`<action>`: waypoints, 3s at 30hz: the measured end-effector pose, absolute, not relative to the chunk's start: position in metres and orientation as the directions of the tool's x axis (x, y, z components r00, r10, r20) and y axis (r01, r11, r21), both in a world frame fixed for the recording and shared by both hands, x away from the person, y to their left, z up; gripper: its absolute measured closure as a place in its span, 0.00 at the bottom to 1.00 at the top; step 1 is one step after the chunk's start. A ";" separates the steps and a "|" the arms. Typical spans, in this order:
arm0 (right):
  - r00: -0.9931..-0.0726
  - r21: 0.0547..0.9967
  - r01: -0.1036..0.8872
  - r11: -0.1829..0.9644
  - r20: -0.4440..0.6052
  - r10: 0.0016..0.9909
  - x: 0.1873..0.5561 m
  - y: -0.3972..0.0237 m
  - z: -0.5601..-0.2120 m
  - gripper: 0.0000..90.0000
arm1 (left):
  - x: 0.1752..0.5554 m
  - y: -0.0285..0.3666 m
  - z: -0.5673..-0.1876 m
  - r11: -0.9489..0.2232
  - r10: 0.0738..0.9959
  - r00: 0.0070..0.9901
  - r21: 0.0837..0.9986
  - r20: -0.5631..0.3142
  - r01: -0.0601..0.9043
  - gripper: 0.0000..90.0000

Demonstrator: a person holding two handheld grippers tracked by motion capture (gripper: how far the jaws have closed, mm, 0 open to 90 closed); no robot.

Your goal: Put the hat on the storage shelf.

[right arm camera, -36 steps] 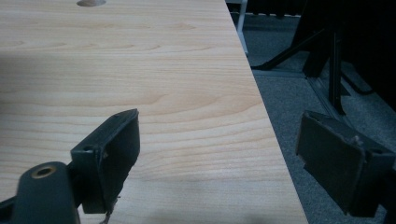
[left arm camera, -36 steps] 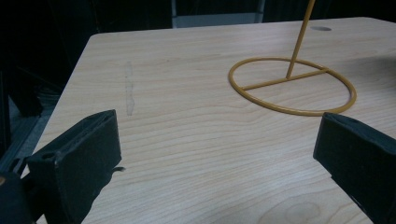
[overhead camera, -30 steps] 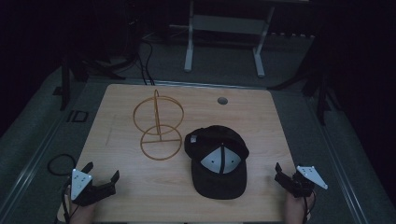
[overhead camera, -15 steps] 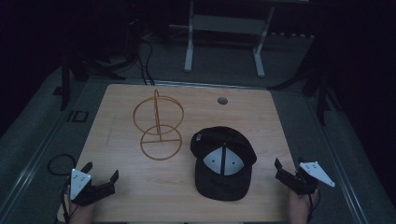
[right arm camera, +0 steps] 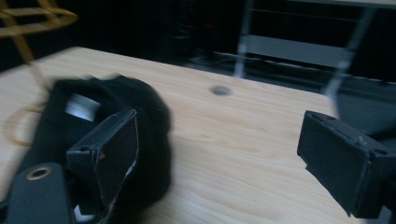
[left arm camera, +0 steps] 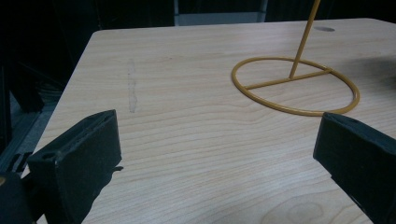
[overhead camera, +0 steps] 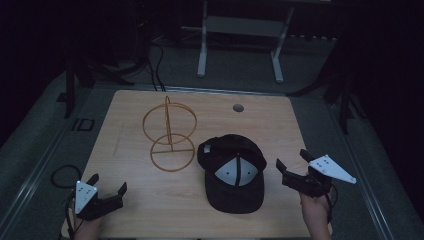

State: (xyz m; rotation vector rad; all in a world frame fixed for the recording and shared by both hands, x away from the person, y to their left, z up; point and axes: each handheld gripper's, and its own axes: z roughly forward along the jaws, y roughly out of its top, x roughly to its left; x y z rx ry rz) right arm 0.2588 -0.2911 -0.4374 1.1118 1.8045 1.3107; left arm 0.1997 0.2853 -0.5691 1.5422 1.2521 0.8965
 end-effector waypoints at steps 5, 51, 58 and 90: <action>-0.514 0.947 0.266 0.183 -0.021 0.857 0.266 -0.271 -0.428 0.12 | 0.200 0.286 -0.569 -0.046 0.976 0.215 0.952 -0.022 0.304 0.01; -0.552 0.801 0.431 0.416 -0.131 0.824 0.330 -0.199 -0.456 0.99 | 0.200 0.285 -0.569 -0.061 0.974 0.227 0.951 -0.010 0.304 0.01; -0.544 0.834 0.372 0.407 -0.159 0.824 0.326 -0.198 -0.430 0.99 | 0.198 0.279 -0.566 -0.046 0.971 0.240 0.961 -0.022 0.274 0.01; -0.547 0.916 0.172 0.362 -0.217 0.809 0.304 -0.192 -0.339 0.99 | 0.209 0.155 -0.519 -0.149 0.780 0.608 0.901 -0.145 0.406 0.01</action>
